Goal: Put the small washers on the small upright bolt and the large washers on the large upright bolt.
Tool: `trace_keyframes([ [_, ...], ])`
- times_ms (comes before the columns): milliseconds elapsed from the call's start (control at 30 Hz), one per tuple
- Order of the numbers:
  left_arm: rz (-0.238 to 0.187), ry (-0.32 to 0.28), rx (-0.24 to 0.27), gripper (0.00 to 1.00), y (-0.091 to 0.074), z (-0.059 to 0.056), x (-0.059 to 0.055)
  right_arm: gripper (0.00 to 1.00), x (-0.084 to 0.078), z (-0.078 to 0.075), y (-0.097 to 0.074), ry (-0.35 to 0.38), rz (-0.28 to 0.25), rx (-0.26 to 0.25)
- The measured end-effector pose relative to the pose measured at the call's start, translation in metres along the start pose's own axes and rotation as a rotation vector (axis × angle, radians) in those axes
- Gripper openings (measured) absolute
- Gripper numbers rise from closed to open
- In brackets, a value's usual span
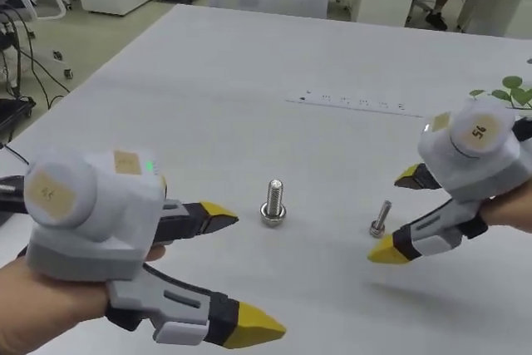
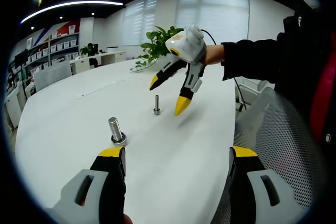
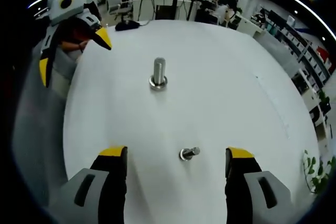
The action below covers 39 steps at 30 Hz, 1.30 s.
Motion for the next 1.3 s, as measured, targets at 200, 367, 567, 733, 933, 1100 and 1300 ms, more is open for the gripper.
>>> trace_keyframes([
  [200, -0.004, -0.001, 0.0, 0.81, 0.0, 0.002, 0.001, 0.78, -0.003, 0.005, -0.013, 0.073, -0.073, -0.033],
  [367, -0.02, -0.003, 0.011, 0.81, -0.002, 0.005, 0.002, 0.79, -0.011, 0.014, -0.023, 0.11, -0.106, -0.058],
  [567, -0.035, 0.0, 0.051, 0.82, -0.005, 0.01, 0.005, 0.79, -0.02, 0.023, -0.034, 0.16, -0.148, -0.093],
  [733, -0.036, 0.002, 0.078, 0.83, -0.006, 0.011, 0.006, 0.81, -0.021, 0.033, -0.039, 0.211, -0.201, -0.114],
  [933, -0.036, -0.002, 0.127, 0.84, -0.007, 0.018, 0.006, 0.82, -0.03, 0.043, -0.042, 0.246, -0.23, -0.152],
  [1100, -0.038, -0.001, 0.155, 0.85, -0.006, 0.025, 0.007, 0.86, -0.034, 0.049, -0.044, 0.276, -0.257, -0.182],
  [1300, -0.034, -0.01, 0.175, 0.85, -0.006, 0.029, 0.004, 0.86, -0.037, 0.048, -0.048, 0.316, -0.294, -0.237],
])
Point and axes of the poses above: the centre of the closed fingertips' face, and the gripper's own axes: y roughly forward along the fingers, z roughly to its left, x roughly out of its top, the point moved 8 cm from there along -y, roughly backward along the fingers, and after that the axes turned 5 degrees about -x, right-handed, at the moved point
